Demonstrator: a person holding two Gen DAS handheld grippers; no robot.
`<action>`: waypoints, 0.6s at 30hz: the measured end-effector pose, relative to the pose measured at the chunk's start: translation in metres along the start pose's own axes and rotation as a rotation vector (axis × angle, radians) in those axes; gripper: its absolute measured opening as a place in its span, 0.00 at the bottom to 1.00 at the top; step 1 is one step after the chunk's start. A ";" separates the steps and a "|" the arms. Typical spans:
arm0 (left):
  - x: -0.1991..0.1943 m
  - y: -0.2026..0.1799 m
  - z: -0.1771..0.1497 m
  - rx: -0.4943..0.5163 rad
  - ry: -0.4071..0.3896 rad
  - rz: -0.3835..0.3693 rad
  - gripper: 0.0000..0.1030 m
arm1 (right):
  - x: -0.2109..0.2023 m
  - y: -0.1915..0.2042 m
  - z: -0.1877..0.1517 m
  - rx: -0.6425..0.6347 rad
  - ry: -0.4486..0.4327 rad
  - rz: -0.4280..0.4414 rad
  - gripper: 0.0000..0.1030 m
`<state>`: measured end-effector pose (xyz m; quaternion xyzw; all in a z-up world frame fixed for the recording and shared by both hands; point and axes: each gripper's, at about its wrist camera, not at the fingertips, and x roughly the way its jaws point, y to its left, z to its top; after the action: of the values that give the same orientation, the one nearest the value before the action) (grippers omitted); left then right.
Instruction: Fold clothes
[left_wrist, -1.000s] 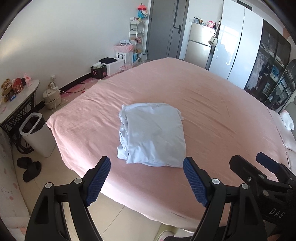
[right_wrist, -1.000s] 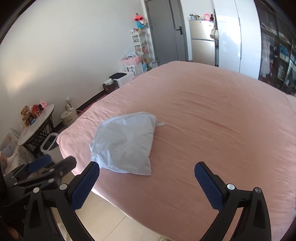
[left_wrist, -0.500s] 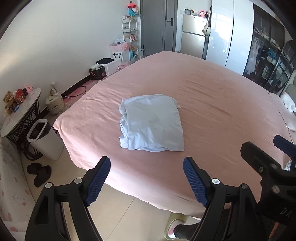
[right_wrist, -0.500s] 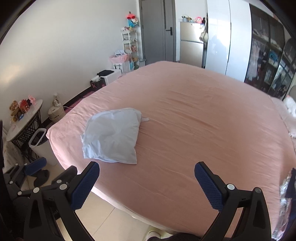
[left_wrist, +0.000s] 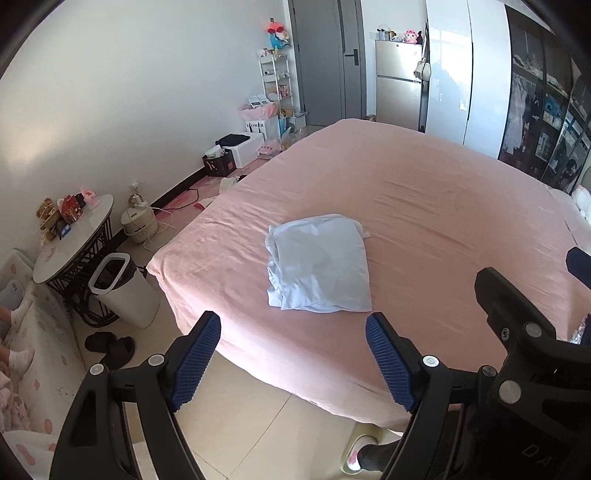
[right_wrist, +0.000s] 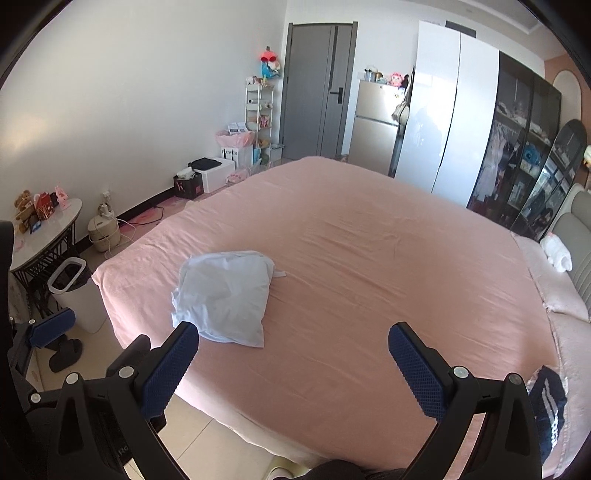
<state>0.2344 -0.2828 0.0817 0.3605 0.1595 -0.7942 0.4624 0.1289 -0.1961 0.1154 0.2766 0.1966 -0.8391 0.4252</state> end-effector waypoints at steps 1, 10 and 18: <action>-0.003 0.001 0.001 -0.006 -0.003 -0.006 0.78 | -0.003 -0.001 0.002 0.004 -0.004 0.001 1.00; -0.011 -0.004 0.010 0.010 0.003 0.008 0.78 | -0.009 -0.002 0.013 0.012 0.058 -0.023 1.00; -0.008 -0.004 0.013 0.003 0.016 0.016 0.78 | -0.004 0.006 0.018 -0.008 0.073 -0.040 1.00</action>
<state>0.2281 -0.2829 0.0960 0.3688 0.1589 -0.7878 0.4670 0.1300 -0.2073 0.1312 0.3014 0.2208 -0.8361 0.4018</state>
